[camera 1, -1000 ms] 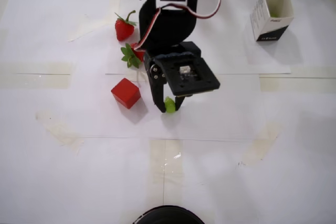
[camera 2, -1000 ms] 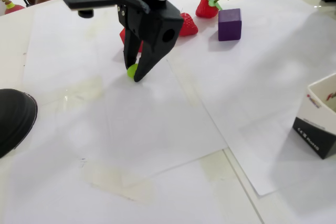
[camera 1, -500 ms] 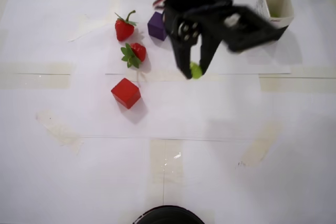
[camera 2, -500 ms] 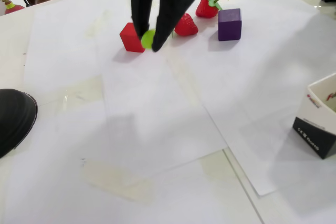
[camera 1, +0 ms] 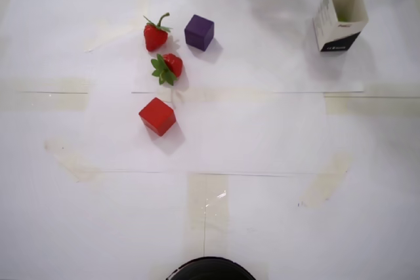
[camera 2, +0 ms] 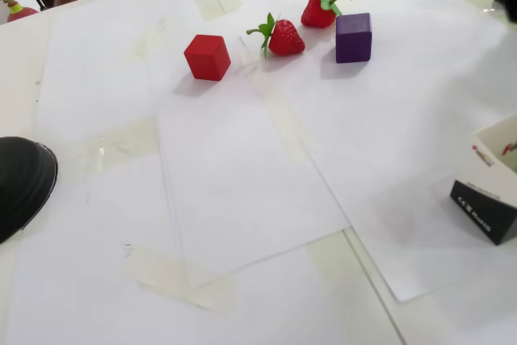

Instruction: Pick up the grapes and place them in the box.

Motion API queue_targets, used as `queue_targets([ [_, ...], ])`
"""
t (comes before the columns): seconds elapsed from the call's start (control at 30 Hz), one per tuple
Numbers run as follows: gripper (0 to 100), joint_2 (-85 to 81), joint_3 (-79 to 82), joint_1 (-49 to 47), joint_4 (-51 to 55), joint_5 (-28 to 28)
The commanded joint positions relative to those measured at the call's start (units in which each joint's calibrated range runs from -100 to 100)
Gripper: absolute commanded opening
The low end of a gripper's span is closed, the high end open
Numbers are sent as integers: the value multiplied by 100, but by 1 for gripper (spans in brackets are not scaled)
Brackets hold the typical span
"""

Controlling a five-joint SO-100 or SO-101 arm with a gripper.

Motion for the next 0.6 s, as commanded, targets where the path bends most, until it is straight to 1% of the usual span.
queue_targets([
  [0.0,6,-485,764,-268,-561,-98],
  [0.13,6,-502,1355,-326,-1288,-68],
  [0.23,6,-476,1582,-304,-1623,-44],
  [0.47,6,-416,1637,-231,-1729,-20],
  [0.57,12,-399,1637,-238,-1738,-54],
])
